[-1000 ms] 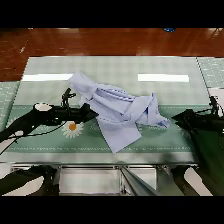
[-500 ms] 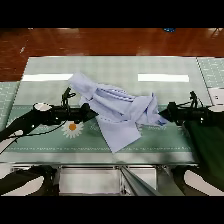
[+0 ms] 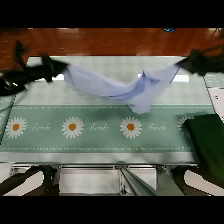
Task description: Fold the shirts.
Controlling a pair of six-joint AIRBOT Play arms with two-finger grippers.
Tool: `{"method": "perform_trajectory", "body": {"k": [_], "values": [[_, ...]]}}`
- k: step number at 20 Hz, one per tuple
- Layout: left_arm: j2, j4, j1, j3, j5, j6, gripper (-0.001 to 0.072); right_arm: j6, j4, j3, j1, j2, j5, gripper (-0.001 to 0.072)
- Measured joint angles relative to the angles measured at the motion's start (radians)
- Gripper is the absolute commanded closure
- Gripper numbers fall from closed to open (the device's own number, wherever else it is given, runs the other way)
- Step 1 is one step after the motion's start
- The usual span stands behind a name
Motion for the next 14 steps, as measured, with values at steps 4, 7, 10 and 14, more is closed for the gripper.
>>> {"method": "perform_trajectory", "body": {"k": [4, 7, 10, 14], "values": [[0.066, -0.074, 0.143, 0.343, -0.029, -0.018, 0.0692, 0.055, -0.085, 0.393, 0.0, 0.022, 0.065, 0.0695], [0.144, -0.1, 0.261, 0.538, -0.057, -0.026, 0.0692, 0.077, -0.159, 0.54, 0.0, 0.115, 0.098, 0.0694], [0.257, -0.087, 0.407, 0.631, -0.092, -0.032, 0.0692, 0.088, -0.27, 0.595, 0.0, 0.248, 0.156, 0.0694], [0.433, 0.133, 0.536, 0.672, -0.167, -0.072, 0.0692, 0.119, -0.433, 0.618, 0.0, 0.405, 0.232, 0.0694]]}}
